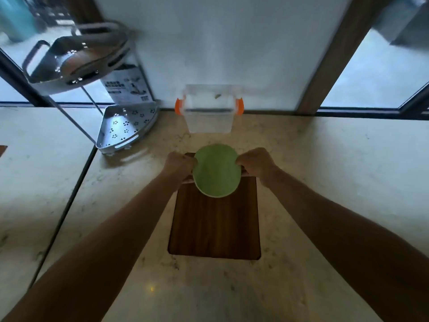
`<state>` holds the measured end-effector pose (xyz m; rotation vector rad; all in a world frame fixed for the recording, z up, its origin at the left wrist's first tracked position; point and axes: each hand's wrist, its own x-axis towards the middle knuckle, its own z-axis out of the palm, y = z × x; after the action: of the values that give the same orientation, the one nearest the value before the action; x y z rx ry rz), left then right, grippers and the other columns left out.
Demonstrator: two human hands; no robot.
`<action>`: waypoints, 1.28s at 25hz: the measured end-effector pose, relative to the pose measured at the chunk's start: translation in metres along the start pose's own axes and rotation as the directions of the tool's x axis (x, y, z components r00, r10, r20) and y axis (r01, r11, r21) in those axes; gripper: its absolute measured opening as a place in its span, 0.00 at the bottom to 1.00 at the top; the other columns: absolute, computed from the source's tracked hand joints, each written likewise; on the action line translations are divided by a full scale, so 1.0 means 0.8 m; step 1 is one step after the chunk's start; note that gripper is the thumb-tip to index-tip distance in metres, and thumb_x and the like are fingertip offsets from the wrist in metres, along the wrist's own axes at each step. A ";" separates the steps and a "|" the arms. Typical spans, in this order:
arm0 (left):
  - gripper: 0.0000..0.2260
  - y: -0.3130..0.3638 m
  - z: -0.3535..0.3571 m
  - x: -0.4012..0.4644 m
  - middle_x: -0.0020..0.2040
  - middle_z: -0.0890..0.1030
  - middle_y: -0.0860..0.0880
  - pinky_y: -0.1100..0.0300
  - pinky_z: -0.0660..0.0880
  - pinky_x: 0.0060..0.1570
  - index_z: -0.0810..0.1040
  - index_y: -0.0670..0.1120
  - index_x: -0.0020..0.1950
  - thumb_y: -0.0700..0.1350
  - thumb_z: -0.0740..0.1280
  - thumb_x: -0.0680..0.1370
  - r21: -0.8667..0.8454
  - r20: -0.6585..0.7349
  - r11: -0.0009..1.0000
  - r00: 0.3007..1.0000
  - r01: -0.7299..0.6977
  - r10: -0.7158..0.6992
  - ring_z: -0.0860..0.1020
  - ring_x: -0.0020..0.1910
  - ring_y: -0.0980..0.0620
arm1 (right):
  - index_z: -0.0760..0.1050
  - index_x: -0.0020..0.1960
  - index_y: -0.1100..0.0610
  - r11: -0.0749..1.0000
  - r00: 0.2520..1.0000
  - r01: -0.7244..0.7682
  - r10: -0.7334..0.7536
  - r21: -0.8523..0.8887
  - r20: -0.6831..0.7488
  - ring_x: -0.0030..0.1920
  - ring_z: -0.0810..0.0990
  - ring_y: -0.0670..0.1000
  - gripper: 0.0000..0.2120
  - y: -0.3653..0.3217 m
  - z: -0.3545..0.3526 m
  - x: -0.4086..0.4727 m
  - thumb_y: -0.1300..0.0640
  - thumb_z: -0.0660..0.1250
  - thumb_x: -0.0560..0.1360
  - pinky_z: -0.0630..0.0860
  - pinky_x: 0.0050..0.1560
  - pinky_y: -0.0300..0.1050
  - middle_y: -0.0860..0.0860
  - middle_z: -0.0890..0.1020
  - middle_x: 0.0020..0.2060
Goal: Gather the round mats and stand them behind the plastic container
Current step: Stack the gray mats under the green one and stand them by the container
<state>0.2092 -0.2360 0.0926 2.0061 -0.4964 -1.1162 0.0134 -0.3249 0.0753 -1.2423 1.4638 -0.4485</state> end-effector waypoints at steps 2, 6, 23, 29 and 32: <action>0.06 0.036 -0.002 0.030 0.47 0.82 0.35 0.56 0.80 0.25 0.78 0.32 0.47 0.35 0.70 0.74 0.010 0.022 0.998 0.998 -0.064 0.064 0.82 0.36 0.43 | 0.79 0.36 0.61 0.999 0.998 0.034 -0.035 0.011 0.043 0.44 0.86 0.61 0.05 -0.036 -0.012 0.030 0.66 0.72 0.70 0.84 0.46 0.58 0.64 0.85 0.45; 0.05 0.107 -0.010 0.089 0.39 0.83 0.39 0.53 0.82 0.35 0.80 0.36 0.40 0.38 0.72 0.73 0.197 -0.014 0.926 0.943 -0.322 0.331 0.83 0.35 0.48 | 0.80 0.40 0.60 0.980 0.982 0.181 -0.176 -0.084 0.069 0.41 0.87 0.56 0.03 -0.113 -0.030 0.085 0.67 0.70 0.71 0.85 0.43 0.51 0.61 0.86 0.44; 0.06 0.200 0.004 0.323 0.46 0.83 0.44 0.60 0.72 0.46 0.82 0.43 0.45 0.38 0.71 0.69 0.612 0.060 0.560 0.739 -0.559 0.671 0.80 0.46 0.45 | 0.84 0.46 0.54 0.720 0.778 0.553 -0.626 -0.419 -0.048 0.41 0.83 0.46 0.09 -0.172 0.003 0.322 0.60 0.73 0.65 0.70 0.42 0.22 0.48 0.86 0.41; 0.07 0.167 0.011 0.370 0.47 0.69 0.47 0.48 0.67 0.53 0.82 0.52 0.49 0.49 0.73 0.72 0.754 0.015 0.495 0.763 -0.433 0.646 0.71 0.55 0.41 | 0.83 0.49 0.53 0.630 0.777 0.481 -0.628 -0.609 -0.036 0.57 0.73 0.60 0.11 -0.148 0.028 0.349 0.56 0.74 0.66 0.74 0.55 0.55 0.57 0.77 0.52; 0.07 0.164 0.016 0.378 0.47 0.67 0.48 0.48 0.69 0.54 0.83 0.53 0.49 0.49 0.73 0.72 0.743 0.000 0.515 0.769 -0.428 0.639 0.72 0.56 0.41 | 0.83 0.49 0.52 0.588 0.786 0.435 -0.617 -0.682 -0.030 0.59 0.74 0.61 0.12 -0.147 0.032 0.355 0.54 0.73 0.67 0.75 0.56 0.55 0.57 0.78 0.55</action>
<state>0.3657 -0.5188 0.0279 2.3134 -1.4766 -0.2054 0.1340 -0.6045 0.0254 -2.3078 1.4980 -0.5404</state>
